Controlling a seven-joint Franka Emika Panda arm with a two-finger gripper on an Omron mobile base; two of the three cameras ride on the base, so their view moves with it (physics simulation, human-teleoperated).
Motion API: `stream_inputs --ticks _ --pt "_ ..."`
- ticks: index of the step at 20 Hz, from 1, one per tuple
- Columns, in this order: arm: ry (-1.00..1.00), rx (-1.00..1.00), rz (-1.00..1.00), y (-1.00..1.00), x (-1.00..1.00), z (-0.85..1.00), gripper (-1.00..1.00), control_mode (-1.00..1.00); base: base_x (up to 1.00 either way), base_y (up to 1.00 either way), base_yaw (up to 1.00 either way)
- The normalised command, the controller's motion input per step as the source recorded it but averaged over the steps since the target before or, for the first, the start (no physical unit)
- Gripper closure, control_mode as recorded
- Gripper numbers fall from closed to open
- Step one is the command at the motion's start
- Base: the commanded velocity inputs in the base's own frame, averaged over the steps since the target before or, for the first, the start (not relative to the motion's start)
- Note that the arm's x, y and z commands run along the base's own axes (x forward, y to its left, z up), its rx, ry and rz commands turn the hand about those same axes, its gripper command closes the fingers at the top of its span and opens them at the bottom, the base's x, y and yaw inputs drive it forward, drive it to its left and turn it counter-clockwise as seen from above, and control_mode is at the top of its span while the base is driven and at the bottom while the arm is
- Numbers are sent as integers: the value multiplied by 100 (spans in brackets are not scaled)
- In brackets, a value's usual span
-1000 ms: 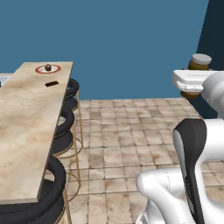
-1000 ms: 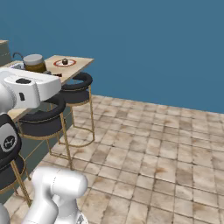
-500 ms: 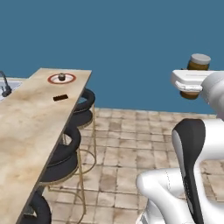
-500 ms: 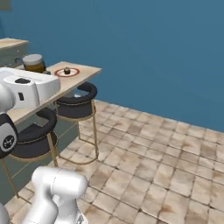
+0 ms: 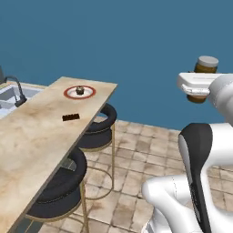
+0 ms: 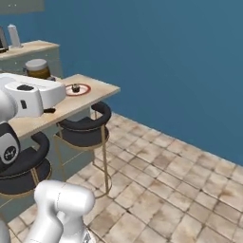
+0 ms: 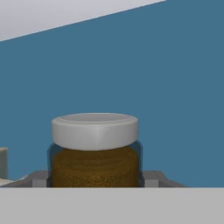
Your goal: Take the cinnamon bottle from the cabinet and place it on the dining table, next to the plate with the cupcake. Then take the chocolate from the dining counter and place it on the cupcake plate.
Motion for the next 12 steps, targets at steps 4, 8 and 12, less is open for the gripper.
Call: stream_inputs --ticks 4,8,12 --pt "0 0 0 0 0 0 100 100 35 -54 45" --pt "0 0 0 0 0 0 100 100 16 -57 48" --pt "0 0 0 0 0 0 100 100 15 -49 54"
